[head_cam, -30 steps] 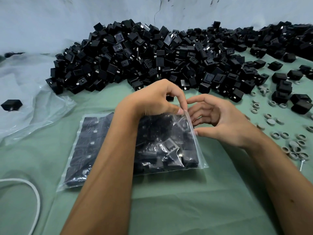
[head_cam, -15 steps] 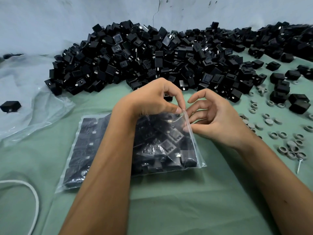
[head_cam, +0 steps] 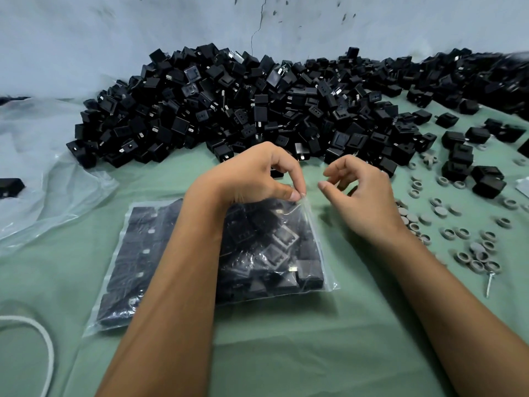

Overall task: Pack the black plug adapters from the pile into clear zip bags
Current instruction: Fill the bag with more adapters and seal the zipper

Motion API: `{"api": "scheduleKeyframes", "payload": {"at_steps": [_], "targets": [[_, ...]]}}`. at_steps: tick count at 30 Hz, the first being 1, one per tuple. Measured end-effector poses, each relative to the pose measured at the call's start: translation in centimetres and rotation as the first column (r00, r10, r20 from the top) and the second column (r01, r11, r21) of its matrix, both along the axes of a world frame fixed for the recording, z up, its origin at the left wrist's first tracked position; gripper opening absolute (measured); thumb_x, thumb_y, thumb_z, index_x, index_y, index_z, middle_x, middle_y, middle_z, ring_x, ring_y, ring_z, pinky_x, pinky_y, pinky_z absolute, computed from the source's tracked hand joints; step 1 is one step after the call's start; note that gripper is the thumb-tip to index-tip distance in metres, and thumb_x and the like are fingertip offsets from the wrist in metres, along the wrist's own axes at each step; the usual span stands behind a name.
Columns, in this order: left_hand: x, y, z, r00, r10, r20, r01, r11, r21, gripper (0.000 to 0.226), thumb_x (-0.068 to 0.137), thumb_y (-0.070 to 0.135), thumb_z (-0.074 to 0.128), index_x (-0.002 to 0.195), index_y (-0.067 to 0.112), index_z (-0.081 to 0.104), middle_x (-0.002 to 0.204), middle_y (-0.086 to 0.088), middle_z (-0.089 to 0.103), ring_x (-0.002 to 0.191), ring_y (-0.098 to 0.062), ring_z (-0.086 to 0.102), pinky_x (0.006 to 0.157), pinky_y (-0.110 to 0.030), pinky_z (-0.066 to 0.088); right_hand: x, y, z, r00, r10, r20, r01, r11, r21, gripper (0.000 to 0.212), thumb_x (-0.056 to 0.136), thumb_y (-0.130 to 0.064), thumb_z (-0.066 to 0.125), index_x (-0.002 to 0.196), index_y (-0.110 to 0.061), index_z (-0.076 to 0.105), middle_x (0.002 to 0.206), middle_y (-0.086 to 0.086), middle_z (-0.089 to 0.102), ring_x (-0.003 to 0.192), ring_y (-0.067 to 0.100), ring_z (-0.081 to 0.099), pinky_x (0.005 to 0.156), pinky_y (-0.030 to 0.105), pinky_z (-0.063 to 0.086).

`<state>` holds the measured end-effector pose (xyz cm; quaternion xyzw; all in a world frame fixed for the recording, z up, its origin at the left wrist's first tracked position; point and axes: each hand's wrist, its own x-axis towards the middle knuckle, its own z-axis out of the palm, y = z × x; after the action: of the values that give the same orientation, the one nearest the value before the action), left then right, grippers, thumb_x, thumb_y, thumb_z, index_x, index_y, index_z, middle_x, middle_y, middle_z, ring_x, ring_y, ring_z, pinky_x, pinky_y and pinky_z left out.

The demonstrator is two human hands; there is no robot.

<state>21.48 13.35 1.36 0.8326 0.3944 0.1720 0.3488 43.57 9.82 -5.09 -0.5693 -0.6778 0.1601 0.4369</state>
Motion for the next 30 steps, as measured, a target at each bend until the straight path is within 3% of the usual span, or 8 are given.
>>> {"api": "scheduleKeyframes", "payload": {"at_steps": [4, 7, 10, 15, 18, 22, 28, 30], "targets": [[0.1, -0.2, 0.0, 1.0, 0.014, -0.009, -0.013, 1.0, 0.009, 0.01, 0.084, 0.018, 0.084, 0.086, 0.027, 0.081, 0.109, 0.007, 0.073, 0.11, 0.002, 0.061, 0.091, -0.013, 0.041, 0.2, 3.4, 0.4, 0.877, -0.167, 0.451, 0.205, 0.978, -0.037, 0.045, 0.094, -0.031, 0.071, 0.136, -0.021, 0.058, 0.128, 0.006, 0.056, 0.116, 0.026, 0.056, 0.099, 0.045, 0.051], [0.1, -0.2, 0.1, 1.0, 0.02, -0.004, -0.02, 1.0, 0.002, 0.012, 0.083, 0.018, 0.084, 0.084, 0.029, 0.081, 0.108, 0.007, 0.073, 0.111, -0.001, 0.061, 0.089, -0.012, 0.043, -0.3, 5.3, 0.7, 0.816, -0.137, 0.562, 0.233, 0.967, -0.103, 0.062, 0.097, -0.032, 0.068, 0.152, -0.019, 0.041, 0.139, 0.012, 0.048, 0.124, 0.034, 0.052, 0.099, 0.047, 0.049], [0.1, -0.2, 0.1, 1.0, 0.013, 0.002, -0.013, 1.0, -0.008, 0.013, 0.084, 0.017, 0.084, 0.083, 0.03, 0.081, 0.105, 0.009, 0.073, 0.112, -0.001, 0.062, 0.088, -0.013, 0.041, -0.7, 6.2, 0.8, 0.806, -0.091, 0.584, 0.204, 0.97, -0.13, 0.052, 0.096, -0.031, 0.069, 0.143, -0.016, 0.051, 0.13, 0.011, 0.058, 0.124, 0.034, 0.053, 0.1, 0.045, 0.047], [-0.1, 0.0, -0.1, 1.0, 0.014, 0.028, -0.013, 1.0, -0.008, 0.011, 0.083, 0.016, 0.085, 0.085, 0.026, 0.081, 0.106, 0.005, 0.074, 0.115, -0.007, 0.062, 0.096, -0.026, 0.048, -1.1, 4.5, 0.9, 0.933, -0.072, 0.352, 0.117, 0.987, -0.109, 0.021, 0.089, -0.022, 0.078, 0.107, -0.023, 0.067, 0.103, 0.001, 0.065, 0.101, 0.025, 0.062, 0.087, 0.038, 0.05], [-0.2, -0.1, 0.1, 1.0, 0.004, 0.023, -0.004, 1.0, 0.007, 0.011, 0.083, 0.017, 0.084, 0.086, 0.027, 0.082, 0.106, 0.007, 0.074, 0.113, -0.004, 0.062, 0.095, -0.023, 0.047, -1.2, 2.1, 0.8, 0.997, -0.035, 0.068, 0.042, 0.994, -0.103, 0.028, 0.086, -0.027, 0.083, 0.109, -0.029, 0.068, 0.096, -0.011, 0.066, 0.089, 0.007, 0.062, 0.079, 0.022, 0.049], [-0.3, -0.2, 0.3, 1.0, 0.0, 0.024, -0.001, 1.0, 0.021, 0.01, 0.084, 0.017, 0.084, 0.089, 0.025, 0.082, 0.108, 0.005, 0.074, 0.111, 0.0, 0.061, 0.091, -0.015, 0.042, -1.8, -0.8, 0.3, 0.926, 0.036, -0.376, -0.108, 0.979, -0.173, 0.018, 0.087, -0.031, 0.082, 0.102, -0.026, 0.073, 0.087, -0.003, 0.076, 0.07, 0.001, 0.068, 0.062, 0.017, 0.051], [-0.3, -0.2, 0.4, 1.0, -0.007, 0.019, 0.007, 1.0, 0.027, 0.009, 0.084, 0.017, 0.084, 0.089, 0.024, 0.082, 0.109, 0.003, 0.073, 0.118, -0.005, 0.06, 0.098, -0.025, 0.047, -1.0, -1.7, 0.0, 0.858, 0.224, -0.462, -0.362, 0.902, -0.235, 0.018, 0.083, -0.022, 0.085, 0.1, -0.018, 0.08, 0.085, 0.01, 0.075, 0.063, 0.009, 0.066, 0.058, 0.019, 0.051], [-0.4, -0.1, 0.4, 1.0, -0.001, 0.015, 0.0, 1.0, 0.028, 0.009, 0.084, 0.018, 0.084, 0.088, 0.025, 0.082, 0.11, 0.004, 0.073, 0.119, -0.006, 0.059, 0.102, -0.034, 0.05, -1.0, -1.7, 0.0, 0.827, 0.255, -0.502, -0.417, 0.876, -0.241, 0.018, 0.085, -0.017, 0.084, 0.103, -0.018, 0.08, 0.086, 0.019, 0.072, 0.064, 0.013, 0.065, 0.059, 0.023, 0.053]]}}
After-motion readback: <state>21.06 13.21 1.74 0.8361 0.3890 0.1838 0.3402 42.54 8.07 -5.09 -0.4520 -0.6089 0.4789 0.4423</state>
